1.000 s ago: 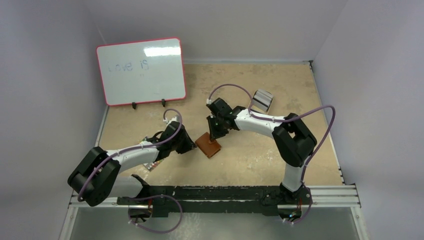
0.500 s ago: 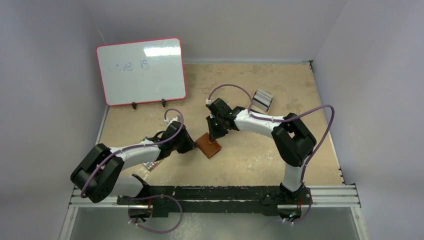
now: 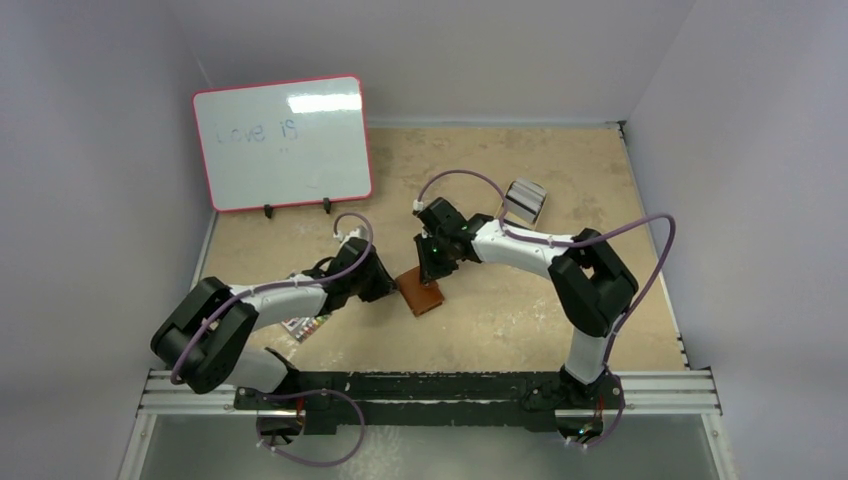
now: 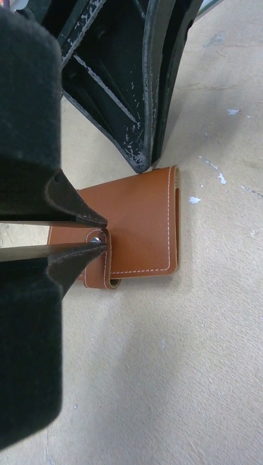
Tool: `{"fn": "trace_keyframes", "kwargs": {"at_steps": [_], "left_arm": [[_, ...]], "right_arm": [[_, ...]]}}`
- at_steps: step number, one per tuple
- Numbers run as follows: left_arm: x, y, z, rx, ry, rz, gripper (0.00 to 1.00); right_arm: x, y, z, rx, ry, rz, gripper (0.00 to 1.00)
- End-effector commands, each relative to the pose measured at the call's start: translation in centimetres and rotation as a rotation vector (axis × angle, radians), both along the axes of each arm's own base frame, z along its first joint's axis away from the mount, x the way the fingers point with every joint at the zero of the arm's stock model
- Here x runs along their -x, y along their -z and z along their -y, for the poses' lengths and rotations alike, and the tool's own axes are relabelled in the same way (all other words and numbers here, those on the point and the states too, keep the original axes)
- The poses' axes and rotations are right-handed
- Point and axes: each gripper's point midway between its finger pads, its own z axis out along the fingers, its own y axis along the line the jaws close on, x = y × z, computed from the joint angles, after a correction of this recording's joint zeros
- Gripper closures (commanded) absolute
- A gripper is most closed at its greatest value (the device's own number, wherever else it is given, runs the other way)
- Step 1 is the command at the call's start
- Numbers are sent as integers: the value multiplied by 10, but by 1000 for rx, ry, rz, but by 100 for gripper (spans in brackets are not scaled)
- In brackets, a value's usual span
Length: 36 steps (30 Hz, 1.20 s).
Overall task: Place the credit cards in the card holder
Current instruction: Close the card holder at the center of the board.
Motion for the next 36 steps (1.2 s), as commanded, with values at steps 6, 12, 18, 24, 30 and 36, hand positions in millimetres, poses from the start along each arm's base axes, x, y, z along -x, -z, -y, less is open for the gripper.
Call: {"fn": "trace_keyframes", "kwargs": {"at_steps": [6, 12, 18, 24, 30, 36], "left_arm": [[-15, -9, 5, 8, 5, 45, 83], [-15, -7, 5, 3, 6, 43, 83], [-16, -6, 6, 1, 7, 40, 83], [-16, -7, 6, 1, 8, 41, 83], [-17, -7, 6, 3, 7, 41, 83], [-17, -7, 7, 3, 6, 38, 83]], "right_arm": [[8, -10, -2, -39, -17, 5, 83], [10, -4, -1, -33, -17, -5, 85], [7, 1, 2, -9, -16, 4, 87], [4, 4, 7, 22, 5, 20, 88], [13, 9, 11, 68, -5, 15, 88], [18, 13, 17, 138, 2, 20, 88]]}}
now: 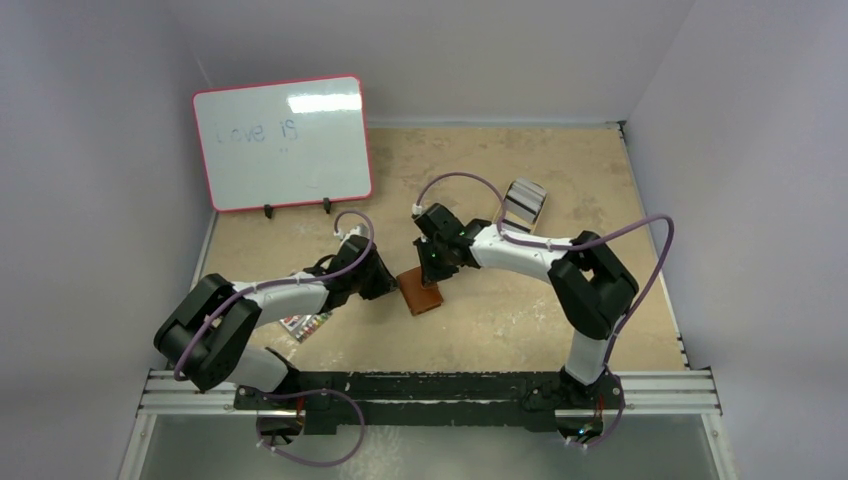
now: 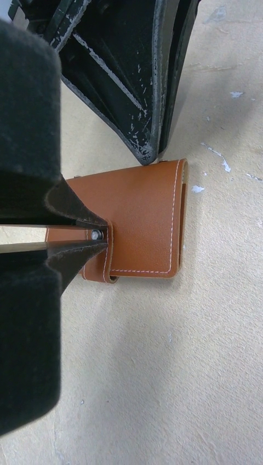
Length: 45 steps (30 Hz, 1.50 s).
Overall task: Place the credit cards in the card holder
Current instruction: Close the card holder at the center of the board.
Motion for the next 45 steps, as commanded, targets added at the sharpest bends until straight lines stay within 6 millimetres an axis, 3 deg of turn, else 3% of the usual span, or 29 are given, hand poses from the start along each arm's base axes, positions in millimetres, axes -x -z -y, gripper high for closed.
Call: {"fn": "trace_keyframes", "kwargs": {"at_steps": [1, 11, 23, 27, 32, 34, 37, 40, 42, 45], "left_arm": [[-11, -7, 4, 1, 9, 37, 83], [-11, -9, 3, 0, 5, 39, 83], [-12, -11, 6, 13, 6, 35, 83], [-9, -6, 11, 44, 13, 18, 83], [-7, 0, 20, 90, 24, -6, 83], [-8, -5, 24, 103, 36, -5, 83], [-14, -20, 24, 99, 40, 22, 83], [-20, -38, 17, 66, 21, 63, 81], [-25, -55, 9, 25, 1, 100, 78], [-33, -87, -7, -43, -36, 172, 68]], "right_arm": [[14, 8, 16, 112, 5, -12, 88], [38, 30, 22, 189, -17, -64, 91], [87, 81, 36, 249, -52, -207, 100], [101, 91, 27, 256, -111, -251, 100], [117, 96, 40, 328, -165, -295, 100], [117, 91, 39, 319, -146, -302, 100], [90, 68, 29, 280, -92, -222, 98], [46, 21, 21, 212, -8, -82, 92], [18, -20, 15, 108, 31, 18, 88], [-16, -72, 18, -2, 93, 166, 78]]}}
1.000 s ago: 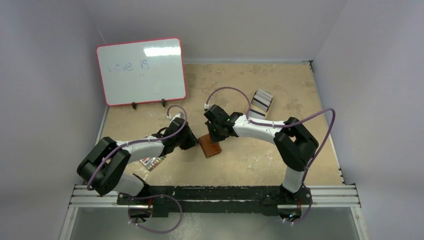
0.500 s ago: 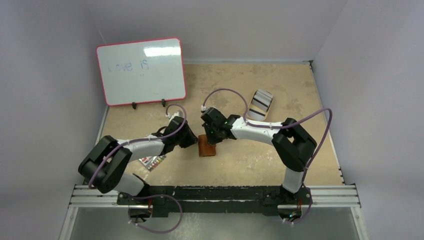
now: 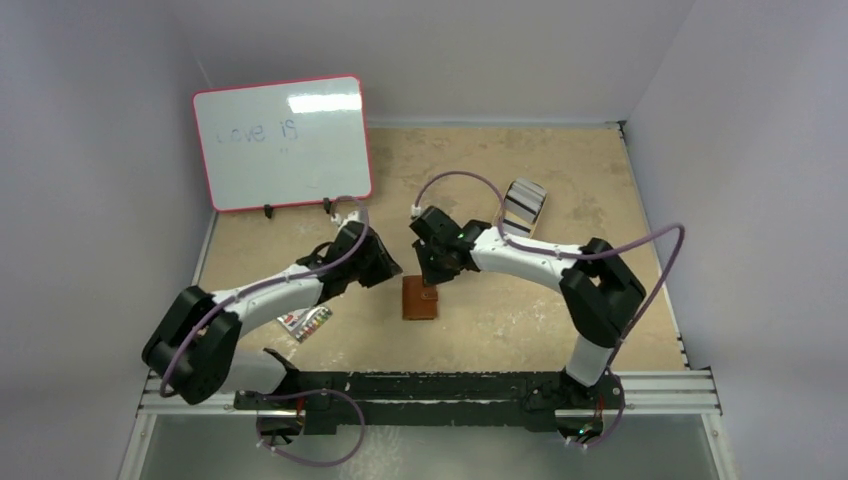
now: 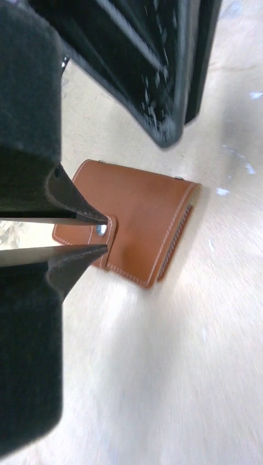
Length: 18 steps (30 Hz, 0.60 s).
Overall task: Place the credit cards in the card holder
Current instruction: Close the card holder at the center of the board.
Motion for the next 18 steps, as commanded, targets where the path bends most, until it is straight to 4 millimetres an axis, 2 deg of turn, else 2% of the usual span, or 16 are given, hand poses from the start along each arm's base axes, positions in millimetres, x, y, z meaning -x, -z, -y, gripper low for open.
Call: {"fn": "trace_keyframes", "kwargs": {"at_steps": [1, 2, 3, 6, 9, 11, 15, 18], "left_arm": [[-23, -77, -15, -70, -39, 181, 65], [-25, -93, -21, -95, -47, 212, 62], [-27, -109, -29, -122, -59, 246, 54], [-29, -169, -46, -173, -66, 366, 43], [-19, -213, -58, -220, 1, 476, 40], [-10, -237, -68, -226, 17, 567, 39], [13, -272, -85, -180, 1, 670, 37], [26, -281, -87, -134, 13, 685, 36]], "right_arm": [[-40, -81, 21, -98, 91, 194, 73], [-46, -95, 24, -112, 103, 243, 69], [-51, -110, 27, -130, 111, 289, 64], [-56, -150, 32, -200, 138, 401, 48], [-53, -187, 42, -288, 175, 489, 25], [-48, -207, 52, -332, 206, 537, 2], [-36, -238, 79, -409, 279, 632, 1], [-22, -251, 94, -479, 304, 673, 1]]}}
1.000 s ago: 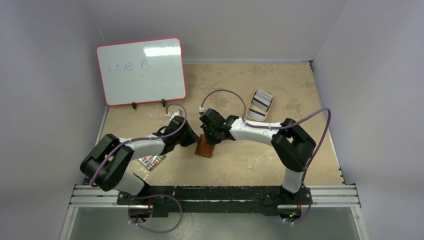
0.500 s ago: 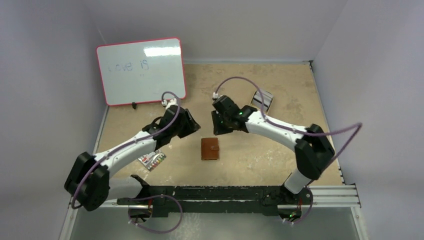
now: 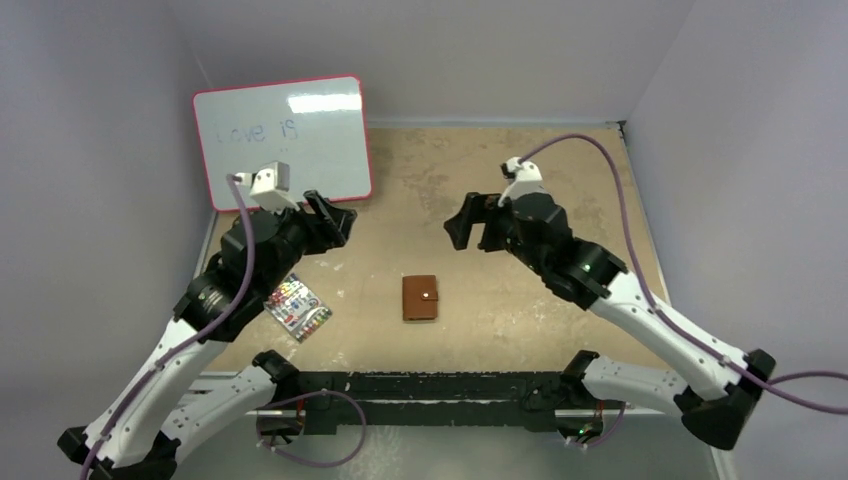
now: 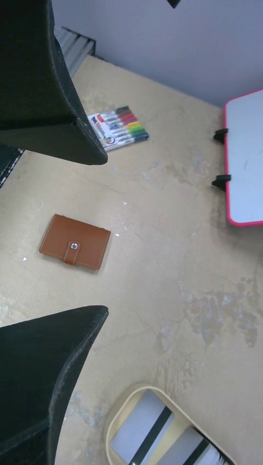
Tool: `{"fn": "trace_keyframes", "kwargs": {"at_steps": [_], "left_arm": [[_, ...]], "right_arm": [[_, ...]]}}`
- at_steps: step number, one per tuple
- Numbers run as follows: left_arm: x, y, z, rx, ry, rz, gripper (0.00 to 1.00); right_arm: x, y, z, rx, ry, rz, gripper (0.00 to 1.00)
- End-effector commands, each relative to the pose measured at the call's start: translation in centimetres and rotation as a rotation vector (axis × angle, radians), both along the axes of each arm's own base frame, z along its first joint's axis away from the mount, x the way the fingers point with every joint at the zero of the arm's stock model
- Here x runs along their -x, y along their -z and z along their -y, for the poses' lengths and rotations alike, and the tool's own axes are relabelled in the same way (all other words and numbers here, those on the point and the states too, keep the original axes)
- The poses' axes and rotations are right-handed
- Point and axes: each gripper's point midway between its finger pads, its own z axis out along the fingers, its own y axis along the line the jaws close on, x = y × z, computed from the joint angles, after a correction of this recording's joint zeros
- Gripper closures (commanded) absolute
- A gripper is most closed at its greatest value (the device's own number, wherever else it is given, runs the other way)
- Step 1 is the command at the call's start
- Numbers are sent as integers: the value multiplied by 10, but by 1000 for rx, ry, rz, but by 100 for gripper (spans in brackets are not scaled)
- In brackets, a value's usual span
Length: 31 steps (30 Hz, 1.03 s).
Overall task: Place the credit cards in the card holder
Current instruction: Close the card holder at the center of the board, then reset both arms
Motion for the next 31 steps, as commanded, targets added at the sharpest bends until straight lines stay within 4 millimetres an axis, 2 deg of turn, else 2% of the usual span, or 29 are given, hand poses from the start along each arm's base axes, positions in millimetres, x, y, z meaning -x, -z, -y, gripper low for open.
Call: {"fn": "trace_keyframes", "kwargs": {"at_steps": [1, 3, 8, 13, 16, 22, 24, 31], "left_arm": [[16, -10, -10, -17, 21, 17, 36], [20, -3, -9, 1, 21, -16, 36], [24, 15, -12, -8, 16, -44, 36], [27, 6, -14, 35, 13, 8, 36], [27, 2, -16, 37, 5, 20, 36], [27, 0, -20, 22, -6, 20, 36], [27, 1, -21, 19, -12, 21, 35], [26, 0, -25, 10, -30, 26, 35]], "right_arm": [[9, -27, 22, -124, 66, 100, 1], [15, -30, 25, -165, 67, 107, 1], [21, -21, 34, -232, 127, 62, 0], [24, -23, 25, -215, 73, 51, 1], [22, -12, 25, -182, 87, 20, 1], [20, -4, 19, -161, 69, 1, 1], [18, -18, 15, -178, 52, 26, 1], [16, -21, 16, -171, 57, 37, 1]]}}
